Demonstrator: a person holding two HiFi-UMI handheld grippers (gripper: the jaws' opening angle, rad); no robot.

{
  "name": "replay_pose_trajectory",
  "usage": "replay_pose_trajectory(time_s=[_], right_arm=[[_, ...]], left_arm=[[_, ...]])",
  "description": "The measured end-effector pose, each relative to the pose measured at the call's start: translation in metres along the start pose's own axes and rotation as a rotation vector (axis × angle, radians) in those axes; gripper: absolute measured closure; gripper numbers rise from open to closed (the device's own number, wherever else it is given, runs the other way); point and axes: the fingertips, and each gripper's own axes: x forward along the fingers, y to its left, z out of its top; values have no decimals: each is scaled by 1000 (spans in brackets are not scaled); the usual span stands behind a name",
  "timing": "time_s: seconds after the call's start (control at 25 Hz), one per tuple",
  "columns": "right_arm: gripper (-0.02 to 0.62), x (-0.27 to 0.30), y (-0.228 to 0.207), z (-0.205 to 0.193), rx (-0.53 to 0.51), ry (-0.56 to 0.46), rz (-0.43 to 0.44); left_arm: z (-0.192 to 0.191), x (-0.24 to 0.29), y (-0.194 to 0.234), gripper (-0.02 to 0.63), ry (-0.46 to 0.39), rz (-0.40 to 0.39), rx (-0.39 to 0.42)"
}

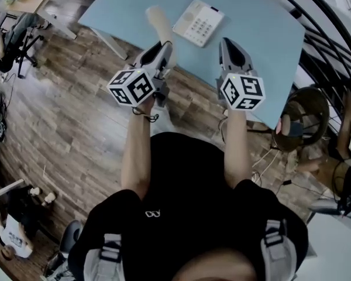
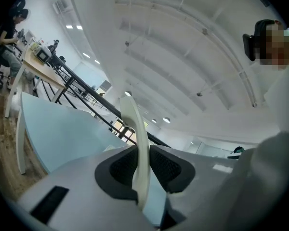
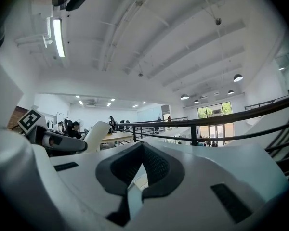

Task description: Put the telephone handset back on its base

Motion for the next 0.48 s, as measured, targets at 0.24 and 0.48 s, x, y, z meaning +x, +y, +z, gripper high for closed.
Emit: replay_pose_trajectory(time_s=[0.24, 0.48], right_arm=[[600, 70, -9, -18, 50, 51, -47], [600, 133, -28, -18, 64, 21, -148]], left_arm=[[11, 53, 50, 526, 113, -46, -43], [25, 100, 108, 526, 214, -84, -53]])
